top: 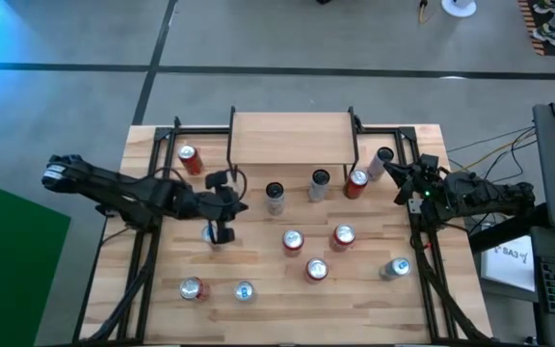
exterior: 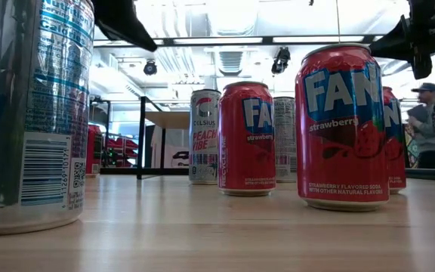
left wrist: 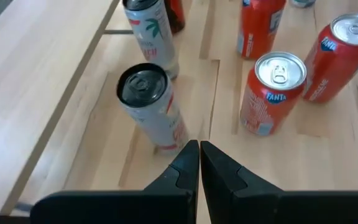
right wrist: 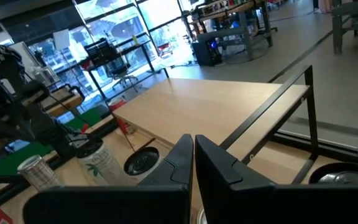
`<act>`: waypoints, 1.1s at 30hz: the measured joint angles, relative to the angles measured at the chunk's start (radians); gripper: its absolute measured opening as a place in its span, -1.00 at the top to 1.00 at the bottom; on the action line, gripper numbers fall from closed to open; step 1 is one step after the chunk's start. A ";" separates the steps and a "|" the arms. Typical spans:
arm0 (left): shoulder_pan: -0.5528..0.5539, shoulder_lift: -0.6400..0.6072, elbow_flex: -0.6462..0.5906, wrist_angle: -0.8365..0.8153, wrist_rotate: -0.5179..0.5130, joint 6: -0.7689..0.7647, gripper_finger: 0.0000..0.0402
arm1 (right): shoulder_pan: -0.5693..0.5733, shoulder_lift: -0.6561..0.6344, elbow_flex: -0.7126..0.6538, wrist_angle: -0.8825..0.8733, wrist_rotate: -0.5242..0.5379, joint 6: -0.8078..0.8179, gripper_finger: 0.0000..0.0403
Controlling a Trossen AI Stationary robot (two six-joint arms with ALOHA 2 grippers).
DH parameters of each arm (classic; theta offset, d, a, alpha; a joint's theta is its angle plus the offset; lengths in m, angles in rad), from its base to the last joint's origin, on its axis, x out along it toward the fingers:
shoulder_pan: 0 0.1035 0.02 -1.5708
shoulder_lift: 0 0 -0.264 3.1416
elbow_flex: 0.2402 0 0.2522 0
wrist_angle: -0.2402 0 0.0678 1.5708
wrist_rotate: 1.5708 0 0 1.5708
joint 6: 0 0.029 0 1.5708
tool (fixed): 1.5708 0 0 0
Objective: Place canned beverage on shelf
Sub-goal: Put the top left white blue soda can on the shelf
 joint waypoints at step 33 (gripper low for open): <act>-0.353 -0.135 0.062 -0.504 0.032 -0.551 1.00 | 0.000 0.000 -0.018 -0.020 0.010 -0.005 0.95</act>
